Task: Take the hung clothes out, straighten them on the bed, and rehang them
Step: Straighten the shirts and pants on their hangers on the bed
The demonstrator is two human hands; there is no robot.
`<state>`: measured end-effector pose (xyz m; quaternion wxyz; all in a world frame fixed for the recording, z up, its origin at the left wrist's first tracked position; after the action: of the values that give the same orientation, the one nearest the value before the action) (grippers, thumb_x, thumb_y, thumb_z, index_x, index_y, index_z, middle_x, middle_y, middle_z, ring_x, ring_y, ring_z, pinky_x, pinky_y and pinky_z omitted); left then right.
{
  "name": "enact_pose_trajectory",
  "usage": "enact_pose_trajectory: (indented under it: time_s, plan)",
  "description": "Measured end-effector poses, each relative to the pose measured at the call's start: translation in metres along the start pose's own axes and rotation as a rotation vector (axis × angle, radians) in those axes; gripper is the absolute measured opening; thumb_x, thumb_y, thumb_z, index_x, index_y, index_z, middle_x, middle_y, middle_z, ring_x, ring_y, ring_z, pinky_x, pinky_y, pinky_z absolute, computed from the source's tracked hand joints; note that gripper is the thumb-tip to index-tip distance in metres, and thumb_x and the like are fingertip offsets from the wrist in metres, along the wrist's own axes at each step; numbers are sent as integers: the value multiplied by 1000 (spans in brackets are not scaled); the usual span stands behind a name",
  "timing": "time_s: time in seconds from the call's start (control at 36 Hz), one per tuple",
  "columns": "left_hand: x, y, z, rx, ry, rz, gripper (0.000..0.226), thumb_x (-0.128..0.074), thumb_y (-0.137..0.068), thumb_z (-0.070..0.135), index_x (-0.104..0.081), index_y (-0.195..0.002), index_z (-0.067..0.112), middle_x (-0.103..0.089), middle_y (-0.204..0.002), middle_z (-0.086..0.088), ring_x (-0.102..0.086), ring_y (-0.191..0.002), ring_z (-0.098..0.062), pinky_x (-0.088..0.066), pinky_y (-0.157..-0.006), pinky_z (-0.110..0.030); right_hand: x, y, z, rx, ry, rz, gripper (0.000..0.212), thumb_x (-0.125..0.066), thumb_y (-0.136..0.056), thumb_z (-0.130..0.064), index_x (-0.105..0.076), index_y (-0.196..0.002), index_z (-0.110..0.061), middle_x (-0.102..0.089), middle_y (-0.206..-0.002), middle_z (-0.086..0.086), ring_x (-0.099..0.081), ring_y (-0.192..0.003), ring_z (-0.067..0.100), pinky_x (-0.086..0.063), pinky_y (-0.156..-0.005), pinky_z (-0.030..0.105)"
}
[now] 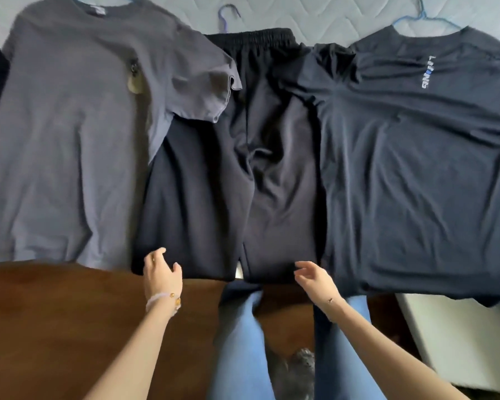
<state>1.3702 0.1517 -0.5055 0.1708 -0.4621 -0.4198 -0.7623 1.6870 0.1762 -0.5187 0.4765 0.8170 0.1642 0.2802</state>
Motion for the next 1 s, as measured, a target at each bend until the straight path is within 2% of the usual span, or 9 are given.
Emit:
enact_pose_trajectory:
  time_s: [0.08,0.36,0.5,0.56,0.61,0.72,0.81,0.92,1.0]
  plan:
    - [25,-33,-20,-16,-11,-4,48,-58,-85,7,-45,-130,0,-40,-137,-22,-43,-123,-39,-34,-103,-43,-33,1,-21,-6,-38,67,33,-50,-93,-12,-58,-126,-17,-68,-117,0,-60,-91,15,-44,-64,19]
    - [40,-86,-24,-53,75,-190,52,-55,-91,23,-40,-133,-3,-43,-136,-20,-43,-125,-36,-36,-101,-40,-98,-19,-92,1,-350,113,33,-62,-90,-17,-59,-123,-12,-66,-106,2,-62,-101,19,-51,-98,39]
    - [40,-96,-7,-46,200,-201,49,-50,-94,26,-42,-134,-1,-46,-138,-19,-42,-127,-34,-33,-102,-36,-111,-26,-112,13,-464,92,5,-61,-93,-14,-60,-97,-14,-62,-80,-6,-57,-71,3,-47,-56,8]
    - [44,-103,-7,-11,266,-207,39,-48,-96,27,-54,-122,-1,-52,-131,-17,-46,-120,-34,-34,-100,-34,-119,-30,-113,0,-433,92,16,-61,-92,-16,-55,-78,-16,-56,-69,-5,-52,-62,6,-42,-48,7]
    - [50,-112,-16,48,403,-172,22,-50,-95,27,-60,-85,10,-51,-107,-11,-46,-97,-29,-34,-88,-29,-129,-34,-110,-26,-402,80,28,-62,-90,-15,-46,-67,-15,-51,-65,0,-49,-63,14,-44,-58,18]
    - [76,-134,-52,212,561,-50,46,-57,-90,34,-55,-127,8,-53,-135,-7,-49,-125,-25,-34,-107,-29,-155,-36,-103,-70,-397,-34,34,-63,-89,-8,-47,-60,-14,-54,-49,-6,-53,-64,20,-46,-72,38]
    - [87,-148,-74,221,452,-51,47,-57,-89,35,-54,-128,9,-55,-134,-8,-49,-124,-27,-35,-108,-34,-175,-32,-106,-69,-404,-129,33,-59,-93,-6,-49,-63,-14,-59,-61,0,-62,-57,17,-53,-66,31]
    - [88,-153,-75,133,332,-109,20,-54,-93,25,-56,-92,6,-53,-91,-11,-46,-90,-25,-34,-81,-31,-186,-30,-106,-80,-370,-115,33,-54,-96,-10,-48,-65,-16,-56,-67,2,-59,-64,19,-44,-55,18]
    - [85,-151,-71,128,279,-162,22,-52,-93,21,-56,-102,1,-54,-93,-10,-51,-102,-32,-37,-86,-32,-182,-31,-99,-71,-337,-96,23,-56,-94,-13,-55,-72,-20,-60,-73,0,-61,-80,22,-43,-64,22]
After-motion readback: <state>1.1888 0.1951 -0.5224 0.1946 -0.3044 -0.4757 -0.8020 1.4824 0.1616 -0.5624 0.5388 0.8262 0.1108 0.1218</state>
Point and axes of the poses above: each hand's wrist, its own y-axis away from the middle knuckle, its own x-axis out of the back of the hand, z = x × y, the point moved 2 cm from there along -y, towards the middle knuckle
